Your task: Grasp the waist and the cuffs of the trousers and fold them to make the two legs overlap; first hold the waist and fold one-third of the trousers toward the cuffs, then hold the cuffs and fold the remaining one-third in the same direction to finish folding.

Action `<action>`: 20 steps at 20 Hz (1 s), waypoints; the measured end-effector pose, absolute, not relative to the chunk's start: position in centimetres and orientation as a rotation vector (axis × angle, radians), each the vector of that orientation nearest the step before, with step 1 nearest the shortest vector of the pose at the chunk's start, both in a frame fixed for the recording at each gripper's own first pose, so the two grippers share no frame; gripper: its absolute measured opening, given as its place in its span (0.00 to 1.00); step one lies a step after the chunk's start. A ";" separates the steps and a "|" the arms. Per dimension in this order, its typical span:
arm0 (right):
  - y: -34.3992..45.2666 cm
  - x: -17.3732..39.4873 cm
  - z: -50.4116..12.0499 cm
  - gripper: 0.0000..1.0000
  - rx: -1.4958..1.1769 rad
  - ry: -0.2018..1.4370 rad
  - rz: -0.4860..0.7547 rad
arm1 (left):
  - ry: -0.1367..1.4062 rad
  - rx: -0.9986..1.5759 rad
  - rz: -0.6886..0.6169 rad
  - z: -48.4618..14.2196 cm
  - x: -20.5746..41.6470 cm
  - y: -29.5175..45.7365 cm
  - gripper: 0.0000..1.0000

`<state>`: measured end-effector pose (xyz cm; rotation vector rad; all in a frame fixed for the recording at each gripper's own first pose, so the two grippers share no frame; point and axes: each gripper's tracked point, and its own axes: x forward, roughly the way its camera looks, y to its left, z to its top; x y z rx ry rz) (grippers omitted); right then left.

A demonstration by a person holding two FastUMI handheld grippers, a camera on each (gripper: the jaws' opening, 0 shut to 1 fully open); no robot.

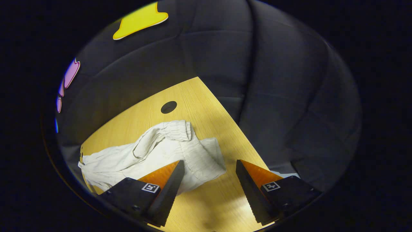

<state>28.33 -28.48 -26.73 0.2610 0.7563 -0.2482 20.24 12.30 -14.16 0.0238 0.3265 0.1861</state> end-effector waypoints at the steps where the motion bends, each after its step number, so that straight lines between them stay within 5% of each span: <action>1: -28.4 28.3 -26.9 0.99 0.285 0.750 -0.257 | 0.330 0.018 0.204 -14.0 19.9 12.3 0.97; 12: -27.4 28.3 -28.0 0.96 0.144 0.704 -0.295 | 0.342 -0.073 0.220 -15.3 16.8 9.2 0.98; 13: -27.2 28.5 -28.5 0.76 0.135 0.702 -0.308 | 0.343 -0.090 0.221 -15.4 16.6 9.0 0.98; 14: -27.0 28.3 -28.5 0.82 0.135 0.705 -0.312 | 0.346 -0.105 0.222 -15.7 16.3 8.9 0.98; 16: -26.4 28.4 -28.4 0.73 0.165 0.704 -0.310 | 0.353 -0.120 0.231 -16.2 16.2 8.9 0.98; 17: -26.3 28.4 -28.3 0.58 0.170 0.702 -0.321 | 0.357 -0.124 0.233 -16.3 16.1 9.0 0.98; 19: -25.7 28.4 -28.2 0.43 0.204 0.710 -0.306 | 0.367 -0.130 0.235 -16.3 15.8 9.2 0.98; 20: -25.4 28.7 -28.3 0.26 0.217 0.695 -0.310 | 0.372 -0.129 0.238 -16.3 15.7 9.4 0.98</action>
